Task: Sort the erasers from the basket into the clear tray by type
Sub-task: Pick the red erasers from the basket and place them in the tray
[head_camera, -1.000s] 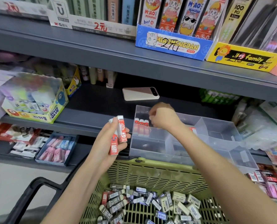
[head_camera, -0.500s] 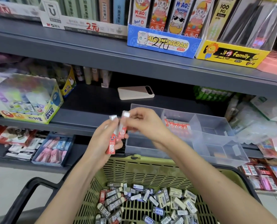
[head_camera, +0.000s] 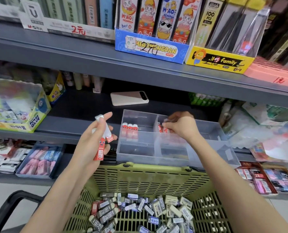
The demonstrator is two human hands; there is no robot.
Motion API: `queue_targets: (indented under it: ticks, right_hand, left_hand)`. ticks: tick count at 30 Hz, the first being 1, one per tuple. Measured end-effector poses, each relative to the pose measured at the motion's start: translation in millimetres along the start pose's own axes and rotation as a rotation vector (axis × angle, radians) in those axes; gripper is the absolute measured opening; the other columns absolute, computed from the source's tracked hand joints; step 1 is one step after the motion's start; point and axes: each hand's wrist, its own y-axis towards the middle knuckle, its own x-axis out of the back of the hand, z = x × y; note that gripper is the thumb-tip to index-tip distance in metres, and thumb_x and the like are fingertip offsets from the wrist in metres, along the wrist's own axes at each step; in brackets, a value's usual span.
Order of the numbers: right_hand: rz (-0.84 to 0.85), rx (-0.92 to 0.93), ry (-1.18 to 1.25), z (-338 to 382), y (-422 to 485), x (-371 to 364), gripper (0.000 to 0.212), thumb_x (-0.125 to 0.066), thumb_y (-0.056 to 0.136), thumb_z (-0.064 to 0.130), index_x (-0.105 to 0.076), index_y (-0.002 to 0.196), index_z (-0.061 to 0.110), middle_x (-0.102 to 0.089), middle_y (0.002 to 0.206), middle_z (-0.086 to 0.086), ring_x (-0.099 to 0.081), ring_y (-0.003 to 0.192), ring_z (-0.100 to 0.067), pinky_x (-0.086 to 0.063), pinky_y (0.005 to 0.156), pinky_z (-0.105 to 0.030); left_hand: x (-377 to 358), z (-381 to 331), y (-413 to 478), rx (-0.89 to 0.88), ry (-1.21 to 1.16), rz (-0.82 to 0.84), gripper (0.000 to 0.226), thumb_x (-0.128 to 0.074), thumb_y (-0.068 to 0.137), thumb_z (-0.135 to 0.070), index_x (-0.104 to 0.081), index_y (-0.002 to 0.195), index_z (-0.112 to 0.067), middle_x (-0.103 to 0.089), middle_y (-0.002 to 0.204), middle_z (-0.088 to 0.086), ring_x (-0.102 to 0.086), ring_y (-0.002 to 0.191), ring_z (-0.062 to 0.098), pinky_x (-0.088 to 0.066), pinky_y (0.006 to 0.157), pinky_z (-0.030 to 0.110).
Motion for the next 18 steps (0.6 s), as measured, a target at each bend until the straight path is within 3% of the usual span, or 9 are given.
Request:
queue_targets:
  ticks: [4,8,12,15,18]
  right_hand:
    - [-0.009,-0.005,-0.102,1,2,-10,0.033,-0.08,0.071,0.031,-0.066,0.088,0.006,-0.07,0.088,-0.012,-0.065,0.083,-0.027,-0.05,0.071,-0.031]
    - [0.042,-0.042,-0.103,6,-2,-8,0.029,-0.069,0.083,0.03,-0.066,0.09,0.002,-0.07,0.085,-0.015,-0.065,0.083,-0.031,-0.051,0.073,-0.031]
    - [-0.168,0.136,-0.065,31,-30,-1,0.028,-0.055,0.092,0.031,-0.065,0.074,0.011,-0.065,0.066,-0.007,-0.061,0.069,-0.025,-0.039,0.06,-0.027]
    - [0.164,0.23,0.451,69,-61,-4,0.016,-0.061,0.089,0.029,-0.067,0.077,0.02,-0.065,0.063,0.003,-0.057,0.057,-0.003,-0.044,0.055,-0.017]
    - [0.342,0.214,0.664,87,-71,-10,0.015,-0.063,0.088,0.016,-0.068,0.087,0.002,-0.065,0.067,-0.004,-0.059,0.06,-0.006,-0.05,0.055,-0.016]
  left_hand:
    - [-9,-3,2,-0.026,-0.014,0.014,0.043,-0.055,0.08,-0.05,-0.067,0.111,-0.021,-0.064,0.072,0.0,-0.059,0.055,0.009,-0.032,0.035,0.016]
    - [-24,-5,3,-0.069,0.103,0.032,0.029,-0.053,0.091,-0.038,-0.061,0.098,-0.011,-0.073,0.078,0.007,-0.063,0.052,0.013,-0.033,0.034,0.017]
    - [-31,-8,3,-0.085,0.143,0.088,0.028,-0.055,0.089,-0.038,-0.058,0.088,-0.01,-0.074,0.083,0.01,-0.064,0.052,0.014,-0.031,0.033,0.018]
    - [-35,-8,2,-0.109,0.195,0.149,0.03,-0.055,0.089,-0.037,-0.057,0.084,-0.007,-0.073,0.08,0.012,-0.062,0.047,0.015,-0.03,0.033,0.018]
    - [-34,-7,0,-0.132,0.247,0.186,0.027,-0.05,0.096,-0.022,-0.052,0.085,0.002,-0.069,0.064,0.012,-0.055,0.037,0.01,-0.029,0.033,0.016]
